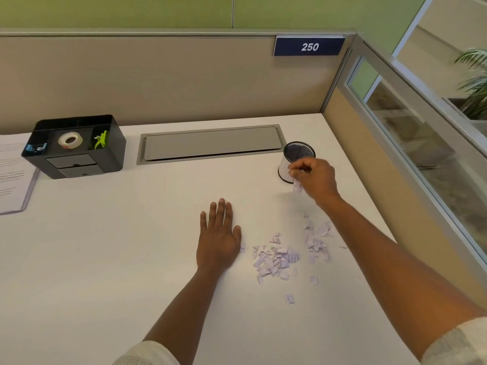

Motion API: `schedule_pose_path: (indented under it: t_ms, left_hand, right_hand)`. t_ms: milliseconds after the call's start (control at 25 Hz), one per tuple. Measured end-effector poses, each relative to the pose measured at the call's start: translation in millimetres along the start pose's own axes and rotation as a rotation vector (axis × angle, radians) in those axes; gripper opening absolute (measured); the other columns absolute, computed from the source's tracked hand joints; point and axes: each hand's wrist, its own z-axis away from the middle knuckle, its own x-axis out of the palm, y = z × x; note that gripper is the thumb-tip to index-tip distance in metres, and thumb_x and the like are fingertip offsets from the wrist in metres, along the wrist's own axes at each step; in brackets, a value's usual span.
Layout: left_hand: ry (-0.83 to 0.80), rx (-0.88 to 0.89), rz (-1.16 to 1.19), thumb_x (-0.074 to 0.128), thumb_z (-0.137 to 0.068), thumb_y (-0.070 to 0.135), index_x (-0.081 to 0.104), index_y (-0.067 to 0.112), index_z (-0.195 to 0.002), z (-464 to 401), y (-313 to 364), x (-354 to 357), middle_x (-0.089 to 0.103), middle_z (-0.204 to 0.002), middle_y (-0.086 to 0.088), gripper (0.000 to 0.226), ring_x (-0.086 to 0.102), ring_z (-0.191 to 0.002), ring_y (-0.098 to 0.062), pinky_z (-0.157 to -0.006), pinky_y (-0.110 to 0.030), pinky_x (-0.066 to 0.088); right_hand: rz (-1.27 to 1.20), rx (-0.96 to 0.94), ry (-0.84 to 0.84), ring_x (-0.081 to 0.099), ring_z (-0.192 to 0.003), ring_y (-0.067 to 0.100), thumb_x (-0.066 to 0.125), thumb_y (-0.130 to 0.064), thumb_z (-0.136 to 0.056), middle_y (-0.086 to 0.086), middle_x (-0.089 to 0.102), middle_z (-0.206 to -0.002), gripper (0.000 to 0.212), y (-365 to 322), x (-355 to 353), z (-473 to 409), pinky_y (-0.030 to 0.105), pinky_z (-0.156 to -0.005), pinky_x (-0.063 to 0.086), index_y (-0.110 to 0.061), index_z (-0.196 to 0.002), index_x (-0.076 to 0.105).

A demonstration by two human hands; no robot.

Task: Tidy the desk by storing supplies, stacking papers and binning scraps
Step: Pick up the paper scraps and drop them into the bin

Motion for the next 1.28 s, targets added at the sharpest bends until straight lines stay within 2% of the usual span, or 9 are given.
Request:
schedule_pose_path:
  t_ms: [80,200,320,520,640,760,920,1080,1280]
  left_hand:
    - [0.009,0.001,-0.005,0.021,-0.101,0.039,0.008,0.012,-0.16,-0.1,-0.1,0.3,0.001,-0.168,-0.007,0.066,-0.001,-0.156,-0.025,-0.126,-0.048,0.003]
    - [0.014,0.003,-0.005,0.018,-0.1,0.04,0.008,0.012,-0.16,-0.8,0.0,0.6,0.001,-0.168,-0.006,0.067,0.0,-0.155,-0.025,-0.126,-0.048,0.003]
    - [0.017,0.001,-0.007,0.017,-0.1,0.04,0.008,0.012,-0.16,-1.4,0.0,1.4,0.0,-0.168,-0.006,0.067,-0.001,-0.155,-0.024,-0.126,-0.047,0.002]
    - [0.015,-0.002,0.001,0.024,-0.102,0.038,0.009,0.013,-0.16,-1.3,0.1,1.1,0.001,-0.168,-0.006,0.065,-0.001,-0.156,-0.024,-0.126,-0.047,0.003]
    - [0.015,-0.004,0.0,0.024,-0.102,0.038,0.008,0.014,-0.16,-1.4,-0.1,0.6,0.001,-0.168,-0.005,0.065,-0.001,-0.156,-0.024,-0.126,-0.047,0.004]
    - [0.007,-0.005,-0.009,0.023,-0.103,0.038,0.007,0.015,-0.16,-0.9,-0.2,0.3,0.0,-0.168,-0.005,0.064,-0.002,-0.156,-0.023,-0.126,-0.047,0.004]
    - [-0.004,-0.008,-0.015,0.022,-0.104,0.038,0.004,0.015,-0.16,-0.8,-0.1,0.4,-0.003,-0.168,-0.004,0.064,-0.005,-0.155,-0.023,-0.126,-0.047,0.002]
    - [-0.009,-0.012,-0.023,0.016,-0.102,0.039,0.004,0.015,-0.16,-1.6,0.5,-1.3,-0.003,-0.168,-0.004,0.065,-0.004,-0.155,-0.023,-0.126,-0.046,0.002]
    - [-0.014,-0.008,-0.023,0.015,-0.102,0.039,0.002,0.014,-0.16,-0.8,1.1,-2.9,-0.004,-0.168,-0.004,0.064,-0.006,-0.155,-0.023,-0.126,-0.047,0.002]
  right_hand:
    - [0.008,-0.022,0.07,0.057,-0.054,-0.002,0.077,-0.012,-0.08,-0.002,0.068,-0.068,0.004,-7.5,-10.5,-26.9,0.013,-0.061,0.047,-0.013,-0.083,0.076]
    - [0.001,-0.058,0.122,0.058,-0.054,0.002,0.076,-0.01,-0.079,-0.007,0.065,-0.066,0.006,-16.5,-19.2,-61.6,0.021,-0.063,0.049,-0.016,-0.08,0.075]
    - [-0.006,-0.073,0.172,0.057,-0.048,-0.004,0.074,-0.008,-0.078,-0.01,0.067,-0.064,0.014,-20.8,-17.1,-83.2,0.017,-0.06,0.048,-0.021,-0.075,0.073]
    - [-0.016,-0.09,0.177,0.064,-0.068,0.009,0.071,-0.008,-0.081,0.001,0.074,-0.083,0.007,-16.2,-3.7,-96.2,0.023,-0.07,0.054,-0.014,-0.082,0.074]
    - [0.059,-0.091,0.133,0.062,-0.058,0.006,0.069,-0.008,-0.084,0.002,0.072,-0.081,0.006,-8.9,-0.8,-93.7,0.027,-0.073,0.056,-0.011,-0.086,0.074]
    - [0.14,-0.083,0.091,0.062,-0.057,-0.003,0.059,0.001,-0.085,0.004,0.074,-0.088,0.02,-0.9,-2.5,-88.5,0.02,-0.071,0.055,-0.01,-0.092,0.075]
    - [0.175,-0.099,0.069,0.066,-0.088,0.013,0.054,0.005,-0.085,0.005,0.075,-0.098,0.027,-0.5,-6.2,-84.7,0.007,-0.07,0.042,-0.008,-0.095,0.075]
    - [0.169,-0.133,0.079,0.061,-0.088,0.011,0.048,0.003,-0.089,0.0,0.073,-0.097,0.031,-4.8,-8.5,-83.5,0.002,-0.066,0.036,-0.009,-0.094,0.075]
    - [0.085,-0.224,0.122,0.062,-0.083,0.01,0.04,0.01,-0.084,-0.001,0.07,-0.088,0.038,-9.8,-11.6,-65.1,0.008,-0.074,0.044,-0.005,-0.091,0.074]
